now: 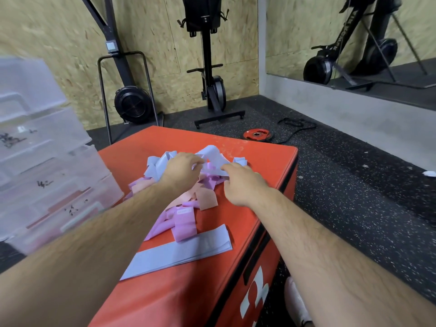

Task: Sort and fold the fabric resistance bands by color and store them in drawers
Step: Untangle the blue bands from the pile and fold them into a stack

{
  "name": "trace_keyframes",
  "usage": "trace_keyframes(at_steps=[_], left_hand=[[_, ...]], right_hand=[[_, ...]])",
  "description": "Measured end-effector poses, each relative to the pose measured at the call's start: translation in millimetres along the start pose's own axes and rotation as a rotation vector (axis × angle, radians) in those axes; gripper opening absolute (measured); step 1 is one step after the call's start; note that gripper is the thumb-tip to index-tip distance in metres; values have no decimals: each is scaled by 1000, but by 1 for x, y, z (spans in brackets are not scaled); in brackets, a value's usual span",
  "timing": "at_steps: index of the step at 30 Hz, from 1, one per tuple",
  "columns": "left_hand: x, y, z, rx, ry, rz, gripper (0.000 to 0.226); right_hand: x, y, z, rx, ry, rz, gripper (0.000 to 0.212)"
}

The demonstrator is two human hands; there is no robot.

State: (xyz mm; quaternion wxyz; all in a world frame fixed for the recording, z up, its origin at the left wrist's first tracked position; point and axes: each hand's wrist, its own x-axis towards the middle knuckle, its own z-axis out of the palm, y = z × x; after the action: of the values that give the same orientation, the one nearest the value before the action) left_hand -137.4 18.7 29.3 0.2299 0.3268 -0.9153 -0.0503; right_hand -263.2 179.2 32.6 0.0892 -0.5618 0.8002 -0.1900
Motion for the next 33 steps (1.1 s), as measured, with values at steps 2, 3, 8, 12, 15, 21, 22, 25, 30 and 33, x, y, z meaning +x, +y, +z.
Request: trace_keyframes(at_steps=[2, 3, 8, 12, 15, 21, 22, 25, 30, 33], left_hand=[[2, 14, -13, -187, 32, 8, 20], [4, 21, -21, -241, 62, 20, 18], [7, 64, -68, -447, 146, 46, 12], [0, 94, -108, -589, 206, 65, 17], [-17, 107, -139, -720, 224, 78, 19], [-73, 97, -172, -774, 164, 71, 15], [-84, 91, -174, -789, 161, 42, 20], [-116, 72, -174, -792, 155, -89, 37], [-166, 34, -163, -861, 231, -298, 25], [-185, 12, -161, -922, 303, -384, 17]], right_hand=[[5, 3, -5, 102, 106, 1, 46], [7, 4, -8, 159, 180, -12, 45], [10, 5, -31, 388, 440, -140, 43], [-3, -8, -54, 566, 569, -225, 44], [-25, -30, -77, 785, 532, -234, 19], [-68, -76, -70, 962, 351, -315, 12], [-72, -84, -65, 963, 323, -326, 14], [-79, -103, -47, 898, 207, -363, 12], [-86, -124, -17, 809, -169, -325, 20], [-88, -128, -7, 603, -332, -291, 24]])
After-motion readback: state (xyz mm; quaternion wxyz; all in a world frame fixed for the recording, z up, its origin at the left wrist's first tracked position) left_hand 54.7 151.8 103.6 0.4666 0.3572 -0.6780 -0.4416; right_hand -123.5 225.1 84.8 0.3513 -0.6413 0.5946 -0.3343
